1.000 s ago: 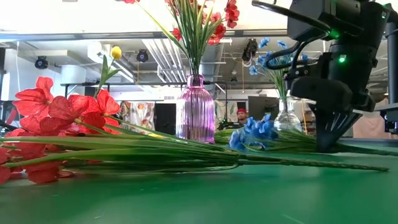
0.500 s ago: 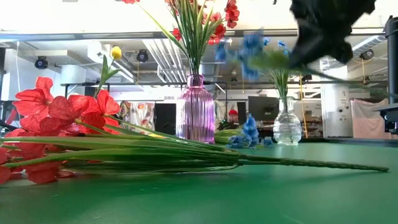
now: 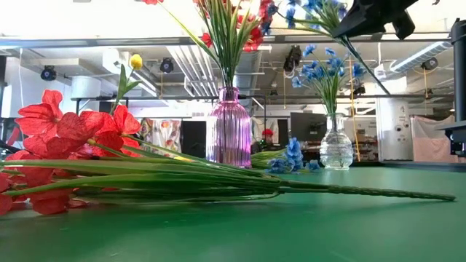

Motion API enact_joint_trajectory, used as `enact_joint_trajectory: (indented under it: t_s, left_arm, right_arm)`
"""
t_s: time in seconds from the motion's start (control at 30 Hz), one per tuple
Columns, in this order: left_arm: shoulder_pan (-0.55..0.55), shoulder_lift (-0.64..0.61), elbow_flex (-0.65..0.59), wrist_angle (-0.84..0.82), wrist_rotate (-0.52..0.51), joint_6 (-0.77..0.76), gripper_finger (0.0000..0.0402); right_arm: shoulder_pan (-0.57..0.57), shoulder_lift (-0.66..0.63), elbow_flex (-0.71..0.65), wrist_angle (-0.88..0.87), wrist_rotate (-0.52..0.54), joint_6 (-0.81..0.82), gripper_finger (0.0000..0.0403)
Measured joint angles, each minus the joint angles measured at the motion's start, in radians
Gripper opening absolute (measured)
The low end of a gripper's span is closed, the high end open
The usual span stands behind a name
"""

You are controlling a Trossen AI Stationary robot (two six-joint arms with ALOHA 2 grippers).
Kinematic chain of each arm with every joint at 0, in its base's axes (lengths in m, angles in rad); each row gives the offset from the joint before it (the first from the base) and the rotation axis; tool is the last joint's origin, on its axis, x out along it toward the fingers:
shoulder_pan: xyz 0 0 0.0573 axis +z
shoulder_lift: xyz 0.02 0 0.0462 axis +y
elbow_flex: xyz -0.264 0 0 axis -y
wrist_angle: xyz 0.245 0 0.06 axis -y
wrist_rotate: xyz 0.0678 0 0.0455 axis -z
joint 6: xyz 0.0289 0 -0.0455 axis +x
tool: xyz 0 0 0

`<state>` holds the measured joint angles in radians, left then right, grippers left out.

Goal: Sort flowers into vase by color
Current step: Put the bottom blue flowers into the transparent vase

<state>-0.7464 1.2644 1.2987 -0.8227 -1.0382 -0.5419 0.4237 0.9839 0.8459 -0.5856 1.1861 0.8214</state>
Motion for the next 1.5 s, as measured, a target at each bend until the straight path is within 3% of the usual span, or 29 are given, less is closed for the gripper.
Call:
enact_joint_trajectory:
  t_s: [0.17,0.3,0.4,0.57,0.73,0.9,1.07,1.17,1.33,1.5]
  left_arm:
    - [0.000,0.000,0.000,0.000,-0.004,0.000,0.0217]
    - [0.000,0.000,0.000,0.000,-0.041,0.001,0.0217]
    - [0.000,0.000,0.000,0.000,-0.055,0.001,0.0217]
    - [0.000,0.000,0.000,0.000,-0.063,0.001,0.0217]
    - [0.000,0.000,0.000,0.000,-0.063,0.001,0.0217]
    - [0.000,0.000,0.000,0.000,-0.071,0.001,0.0217]
    - [0.000,0.000,0.000,0.000,-0.079,0.001,0.0217]
    - [0.000,0.000,0.000,0.000,-0.079,0.001,0.0217]
    - [0.000,0.000,0.000,0.000,-0.079,0.000,0.0217]
    - [0.000,0.000,0.000,-0.001,-0.079,0.001,0.0217]
  right_arm:
    - [-0.001,-0.055,0.000,0.020,0.011,-0.059,0.0027]
    - [-0.001,-0.106,0.000,0.151,-0.024,-0.212,0.0026]
    - [-0.006,-0.128,0.000,0.327,-0.111,-0.394,0.0026]
    - [-0.032,-0.131,0.003,0.671,-0.361,-0.719,0.0026]
    - [-0.086,-0.134,0.002,0.803,-0.406,-0.898,0.0026]
    - [-0.213,-0.138,0.000,0.809,-0.498,-0.928,0.0026]
    - [-0.406,-0.145,-0.003,0.901,-0.855,-0.927,0.0026]
    - [-0.513,-0.152,-0.010,0.943,-0.991,-0.920,0.0026]
    - [-0.620,-0.167,-0.083,0.956,-1.037,-0.899,0.0026]
    - [-0.661,-0.219,-0.232,1.122,-1.060,-0.884,0.0026]
